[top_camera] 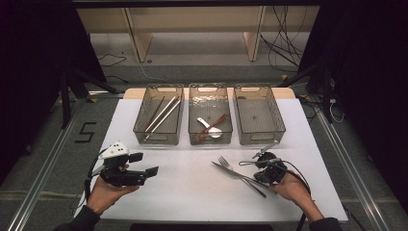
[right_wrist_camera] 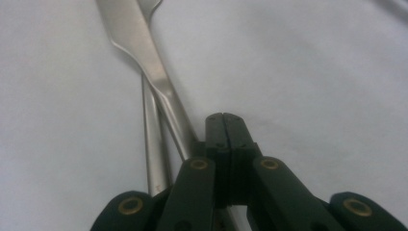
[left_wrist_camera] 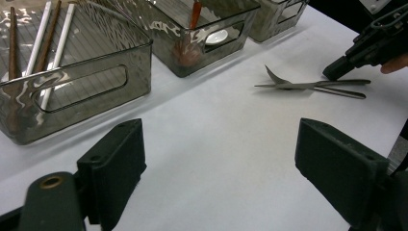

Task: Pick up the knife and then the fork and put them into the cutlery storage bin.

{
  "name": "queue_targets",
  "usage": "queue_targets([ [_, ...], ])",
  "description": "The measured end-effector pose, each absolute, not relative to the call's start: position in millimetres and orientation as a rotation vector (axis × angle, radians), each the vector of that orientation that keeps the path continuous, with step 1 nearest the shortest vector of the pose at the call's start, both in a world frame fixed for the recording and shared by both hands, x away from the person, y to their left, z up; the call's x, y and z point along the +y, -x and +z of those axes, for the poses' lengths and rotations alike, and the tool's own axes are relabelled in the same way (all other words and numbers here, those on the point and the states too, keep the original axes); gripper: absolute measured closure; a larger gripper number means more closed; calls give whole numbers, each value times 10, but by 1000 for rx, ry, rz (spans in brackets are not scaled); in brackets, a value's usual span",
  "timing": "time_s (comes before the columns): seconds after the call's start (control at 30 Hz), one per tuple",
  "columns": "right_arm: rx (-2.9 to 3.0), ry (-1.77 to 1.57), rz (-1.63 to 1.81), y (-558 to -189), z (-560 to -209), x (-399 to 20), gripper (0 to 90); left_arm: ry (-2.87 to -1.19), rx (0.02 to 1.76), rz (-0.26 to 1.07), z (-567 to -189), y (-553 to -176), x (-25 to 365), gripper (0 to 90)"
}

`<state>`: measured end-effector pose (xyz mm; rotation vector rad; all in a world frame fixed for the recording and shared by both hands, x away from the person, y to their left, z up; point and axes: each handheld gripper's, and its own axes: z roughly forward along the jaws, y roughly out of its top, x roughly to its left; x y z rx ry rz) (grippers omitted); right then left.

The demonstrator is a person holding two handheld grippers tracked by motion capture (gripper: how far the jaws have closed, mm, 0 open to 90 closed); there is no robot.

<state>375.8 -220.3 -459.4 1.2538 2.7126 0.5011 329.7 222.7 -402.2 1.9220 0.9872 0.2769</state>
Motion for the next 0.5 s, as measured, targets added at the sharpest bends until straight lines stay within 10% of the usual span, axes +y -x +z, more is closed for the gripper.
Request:
queue_targets([
  [0.5, 2807, -1087, 545, -3752, -4470, -2012, 599, -1922, 981, 281, -4025, -3300, 2215, 174],
])
